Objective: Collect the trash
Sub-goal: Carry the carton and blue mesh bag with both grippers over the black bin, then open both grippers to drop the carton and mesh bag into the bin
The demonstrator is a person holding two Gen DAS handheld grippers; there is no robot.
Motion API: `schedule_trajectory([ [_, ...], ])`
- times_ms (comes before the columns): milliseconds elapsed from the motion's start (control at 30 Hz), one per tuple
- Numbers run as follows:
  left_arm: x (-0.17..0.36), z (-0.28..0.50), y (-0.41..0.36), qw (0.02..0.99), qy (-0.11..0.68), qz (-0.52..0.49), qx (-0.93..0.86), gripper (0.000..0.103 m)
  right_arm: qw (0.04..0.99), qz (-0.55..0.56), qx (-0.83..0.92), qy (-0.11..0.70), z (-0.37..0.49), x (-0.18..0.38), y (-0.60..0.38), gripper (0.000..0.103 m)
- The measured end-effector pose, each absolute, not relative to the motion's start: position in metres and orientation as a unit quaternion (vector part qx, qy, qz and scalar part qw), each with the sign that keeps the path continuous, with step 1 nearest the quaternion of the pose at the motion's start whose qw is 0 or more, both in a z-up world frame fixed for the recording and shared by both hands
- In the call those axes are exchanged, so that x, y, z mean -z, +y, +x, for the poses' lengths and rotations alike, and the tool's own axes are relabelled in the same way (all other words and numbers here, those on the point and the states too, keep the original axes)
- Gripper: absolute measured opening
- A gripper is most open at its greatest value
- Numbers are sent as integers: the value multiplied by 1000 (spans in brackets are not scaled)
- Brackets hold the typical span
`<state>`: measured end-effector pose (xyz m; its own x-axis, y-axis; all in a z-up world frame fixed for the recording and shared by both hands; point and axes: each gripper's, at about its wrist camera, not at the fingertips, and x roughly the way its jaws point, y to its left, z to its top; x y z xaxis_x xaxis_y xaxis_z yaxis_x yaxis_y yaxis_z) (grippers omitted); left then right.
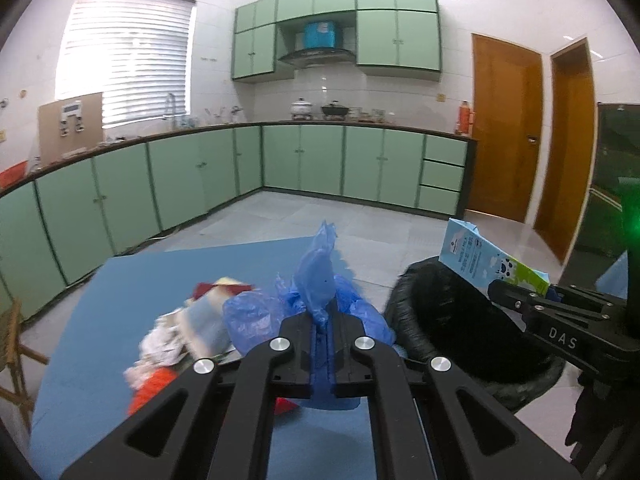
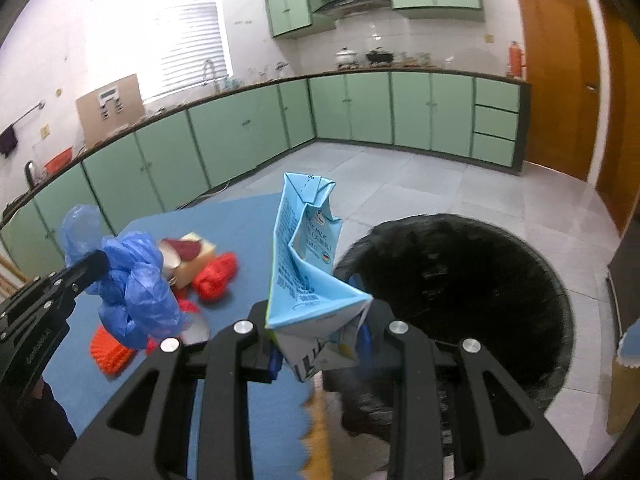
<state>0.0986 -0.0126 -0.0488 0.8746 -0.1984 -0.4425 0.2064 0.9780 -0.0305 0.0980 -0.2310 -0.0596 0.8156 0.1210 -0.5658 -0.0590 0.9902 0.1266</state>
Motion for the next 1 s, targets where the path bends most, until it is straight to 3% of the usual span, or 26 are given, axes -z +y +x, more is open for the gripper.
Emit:
schedule_trajectory([
  [733,69,193,-182,925,288,3,249,7,935,96,83,331,118,119,-390,31],
  [767,72,196,-184,923,293,2,249,8,934,95,86,334,119,122,-392,33],
  [800,75,198,-185,921,298,1,250,19,934,94,87,335,121,124,-394,44],
  [833,78,201,-186,920,303,0,249,37,934,91,91,334,120,126,-395,50],
  [867,81,202,-185,919,307,-1,245,45,934,89,95,333,121,126,-394,55],
  [933,83,202,-180,918,310,-4,247,50,935,86,98,330,118,127,-394,61],
  [1000,81,201,-174,920,309,-1,243,54,936,83,104,327,114,126,-392,79],
])
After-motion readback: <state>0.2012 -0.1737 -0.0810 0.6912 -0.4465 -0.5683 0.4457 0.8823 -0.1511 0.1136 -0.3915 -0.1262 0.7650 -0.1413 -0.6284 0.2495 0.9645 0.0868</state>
